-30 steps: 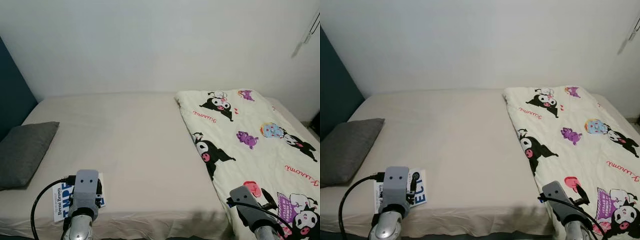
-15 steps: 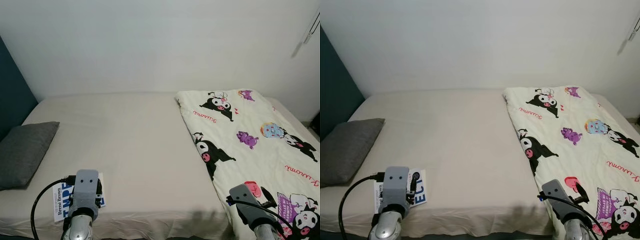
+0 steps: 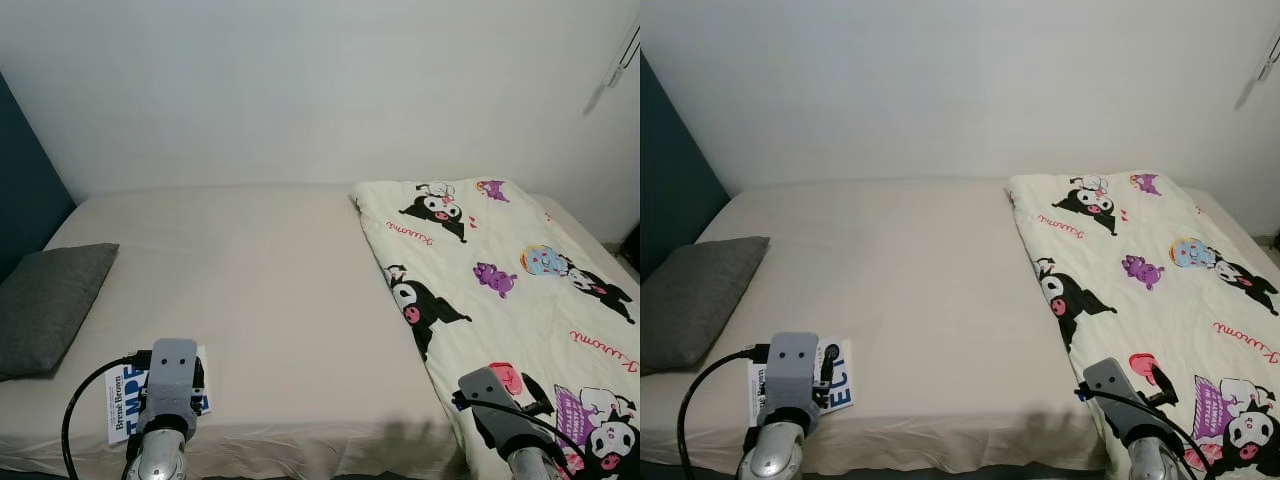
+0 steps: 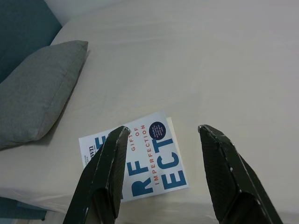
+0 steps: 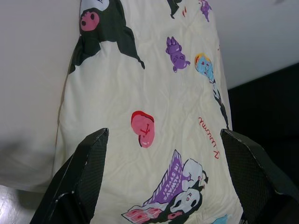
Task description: Clean up the room
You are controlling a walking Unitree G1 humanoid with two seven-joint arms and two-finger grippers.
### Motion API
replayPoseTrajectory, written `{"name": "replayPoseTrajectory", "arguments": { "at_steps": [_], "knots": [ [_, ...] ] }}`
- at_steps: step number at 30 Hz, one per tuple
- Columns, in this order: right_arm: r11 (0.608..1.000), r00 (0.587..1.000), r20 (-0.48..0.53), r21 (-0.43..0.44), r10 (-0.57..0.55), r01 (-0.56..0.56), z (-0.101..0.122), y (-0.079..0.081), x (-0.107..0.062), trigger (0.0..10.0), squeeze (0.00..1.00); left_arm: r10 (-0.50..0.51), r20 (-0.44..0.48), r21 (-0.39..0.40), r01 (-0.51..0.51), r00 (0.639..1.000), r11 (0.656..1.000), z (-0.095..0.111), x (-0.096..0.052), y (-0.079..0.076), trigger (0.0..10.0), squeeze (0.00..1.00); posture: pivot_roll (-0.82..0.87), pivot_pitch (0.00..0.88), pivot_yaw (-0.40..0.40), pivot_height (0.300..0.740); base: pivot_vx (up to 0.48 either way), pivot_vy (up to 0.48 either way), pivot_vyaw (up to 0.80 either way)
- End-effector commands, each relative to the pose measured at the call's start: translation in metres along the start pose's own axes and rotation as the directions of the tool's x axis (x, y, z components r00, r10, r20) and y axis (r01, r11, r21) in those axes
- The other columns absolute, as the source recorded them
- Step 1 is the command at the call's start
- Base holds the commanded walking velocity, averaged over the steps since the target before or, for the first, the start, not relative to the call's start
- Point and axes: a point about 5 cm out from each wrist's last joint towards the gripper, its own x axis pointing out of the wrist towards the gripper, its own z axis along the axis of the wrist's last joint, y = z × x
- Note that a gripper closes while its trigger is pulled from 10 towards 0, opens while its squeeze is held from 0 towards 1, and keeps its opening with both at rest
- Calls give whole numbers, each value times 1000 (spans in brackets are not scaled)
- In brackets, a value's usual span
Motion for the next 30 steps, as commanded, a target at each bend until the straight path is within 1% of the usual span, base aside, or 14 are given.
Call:
{"name": "replayPoseTrajectory", "arguments": {
  "at_steps": [1,30],
  "knots": [
    [1000,1000,-28,-2,13,-13,-5,5,-3,10000,0,-2,-18,13,2,1000,1000,-3,-1,2,10000,0,27,143,3,740,0,0,0],
    [1000,999,-32,-3,14,-14,-8,3,-3,10000,0,-4,-17,12,4,1000,1000,-4,-1,1,10000,0,24,130,0,740,0,0,0]
  ]
}}
